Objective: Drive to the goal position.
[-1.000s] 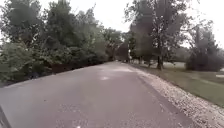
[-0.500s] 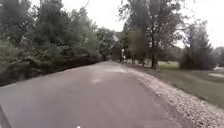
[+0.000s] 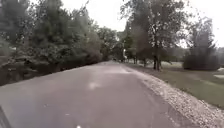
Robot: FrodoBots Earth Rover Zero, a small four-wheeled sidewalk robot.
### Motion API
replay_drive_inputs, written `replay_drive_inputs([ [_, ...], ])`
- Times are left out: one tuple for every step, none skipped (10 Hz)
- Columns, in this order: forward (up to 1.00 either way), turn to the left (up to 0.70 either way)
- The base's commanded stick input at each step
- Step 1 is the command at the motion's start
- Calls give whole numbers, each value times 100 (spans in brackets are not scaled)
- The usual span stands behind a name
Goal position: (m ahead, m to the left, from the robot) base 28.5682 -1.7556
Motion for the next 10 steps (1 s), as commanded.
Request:
replay_drive_inputs([
  [100,1],
  [100,1],
  [100,1],
  [100,1],
  [100,1],
  [100,1],
  [100,1],
  [100,1],
  [100,1],
  [100,0],
])
